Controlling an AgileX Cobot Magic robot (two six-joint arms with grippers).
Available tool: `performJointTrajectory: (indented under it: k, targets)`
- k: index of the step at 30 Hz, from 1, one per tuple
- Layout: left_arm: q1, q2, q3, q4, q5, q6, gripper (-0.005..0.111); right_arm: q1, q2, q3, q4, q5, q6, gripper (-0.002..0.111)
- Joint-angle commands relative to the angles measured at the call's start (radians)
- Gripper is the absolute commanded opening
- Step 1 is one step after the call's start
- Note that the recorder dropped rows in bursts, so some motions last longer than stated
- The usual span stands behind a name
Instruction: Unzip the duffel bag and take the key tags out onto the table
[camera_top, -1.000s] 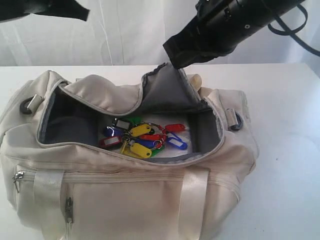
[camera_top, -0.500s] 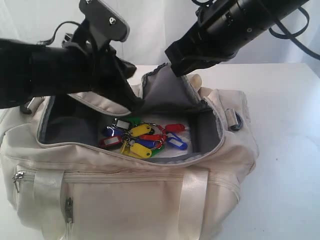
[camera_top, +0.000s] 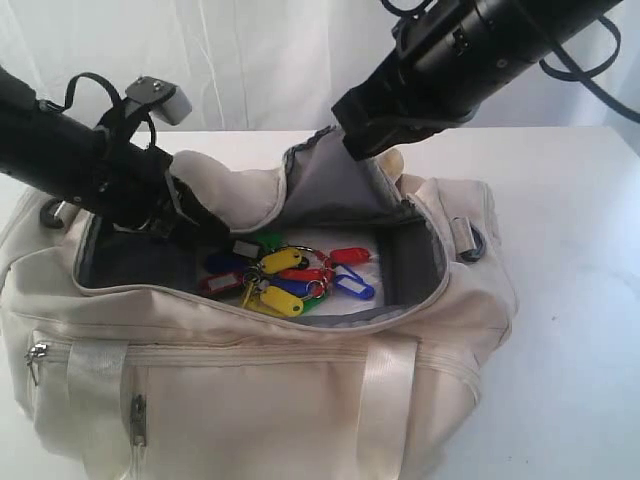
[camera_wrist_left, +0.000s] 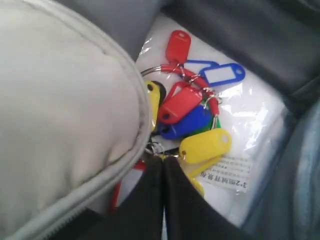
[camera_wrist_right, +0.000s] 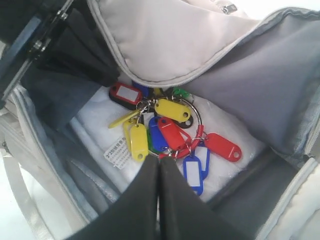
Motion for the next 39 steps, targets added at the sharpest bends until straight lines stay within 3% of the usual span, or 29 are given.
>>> performJointTrajectory:
  k: [1,5,10,19,32,39]
  targets:
    - [-0.002,0.059,-0.059,0.161,0.064,-0.136,0.0,-0.003,-0.009,0.003,0.0,-0.001,-0.013,0.0]
    - [-0.011,0.096,-0.077,0.204,-0.009,-0.148,0.0,-0.003,-0.009,0.003,0.0,-0.015,-0.013,0.0]
    - [-0.027,0.098,-0.091,0.143,-0.302,-0.152,0.0,-0.003,-0.009,0.003,0.0,-0.017,-0.013,0.0]
    - [-0.029,0.131,-0.153,0.109,-0.587,-0.155,0.0,-0.003,-0.009,0.003,0.0,-0.021,-0.013,0.0]
    - [0.079,0.134,-0.153,0.039,-0.62,-0.266,0.0,-0.003,-0.009,0.004,-0.001,-0.008,-0.013,0.0]
    - [0.217,0.069,-0.205,0.159,-0.227,-0.384,0.0,-0.003,-0.009,0.004,-0.001,0.001,-0.013,0.0]
